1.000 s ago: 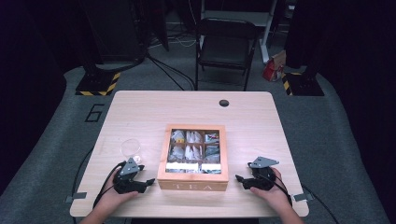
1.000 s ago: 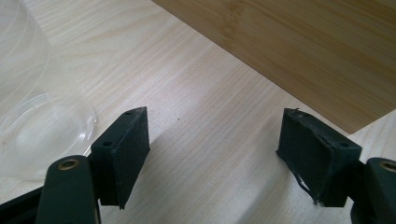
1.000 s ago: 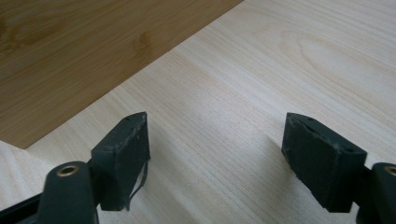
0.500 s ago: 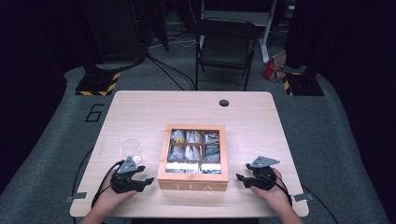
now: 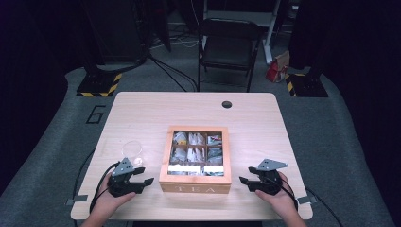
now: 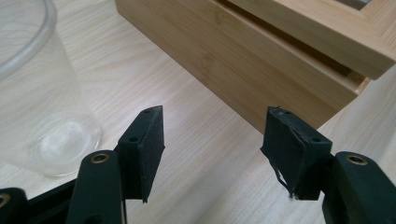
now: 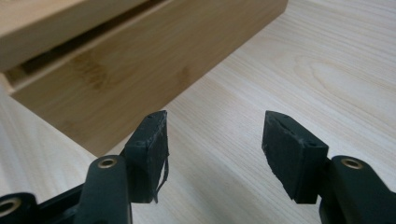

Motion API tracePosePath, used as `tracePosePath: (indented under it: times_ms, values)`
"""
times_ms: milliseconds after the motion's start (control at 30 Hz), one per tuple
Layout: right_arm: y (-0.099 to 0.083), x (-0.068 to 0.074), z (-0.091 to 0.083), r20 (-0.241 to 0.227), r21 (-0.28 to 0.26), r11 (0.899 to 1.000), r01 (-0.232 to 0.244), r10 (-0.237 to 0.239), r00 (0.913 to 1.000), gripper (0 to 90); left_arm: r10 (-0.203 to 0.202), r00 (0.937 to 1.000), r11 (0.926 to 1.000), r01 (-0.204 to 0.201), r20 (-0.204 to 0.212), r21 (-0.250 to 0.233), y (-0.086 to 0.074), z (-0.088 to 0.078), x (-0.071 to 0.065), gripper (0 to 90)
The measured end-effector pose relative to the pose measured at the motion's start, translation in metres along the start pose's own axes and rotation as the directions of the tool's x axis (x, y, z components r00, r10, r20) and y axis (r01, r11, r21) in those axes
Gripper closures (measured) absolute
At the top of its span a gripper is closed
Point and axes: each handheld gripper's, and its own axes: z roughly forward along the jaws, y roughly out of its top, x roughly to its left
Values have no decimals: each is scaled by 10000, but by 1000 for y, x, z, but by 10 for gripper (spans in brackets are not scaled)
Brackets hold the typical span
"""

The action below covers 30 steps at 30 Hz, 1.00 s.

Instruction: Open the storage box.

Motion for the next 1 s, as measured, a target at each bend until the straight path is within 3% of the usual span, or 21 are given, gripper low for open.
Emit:
tracePosePath:
  times_ms: [233, 600, 867, 1000]
  values:
    - [4, 6, -4, -215, -34, 9999, 100, -100, 9997, 414, -312, 9995, 9994, 310, -88, -180, 1, -5, 1, 391]
    - [13, 13, -15, -497, -369, 9993, 43, -62, 9987, 411, -359, 9994, 9986, 359, -3, -392, 9, -16, -9, 396]
    - [23, 29, -29, -620, -294, 9977, 616, -634, 9961, 424, 238, 9997, 9995, -238, 26, -185, 16, -28, -19, 409]
    - [24, 33, -32, -731, -292, 9975, 651, -670, 9951, 430, 253, 9997, 9996, -253, 57, -131, 19, -30, -23, 418]
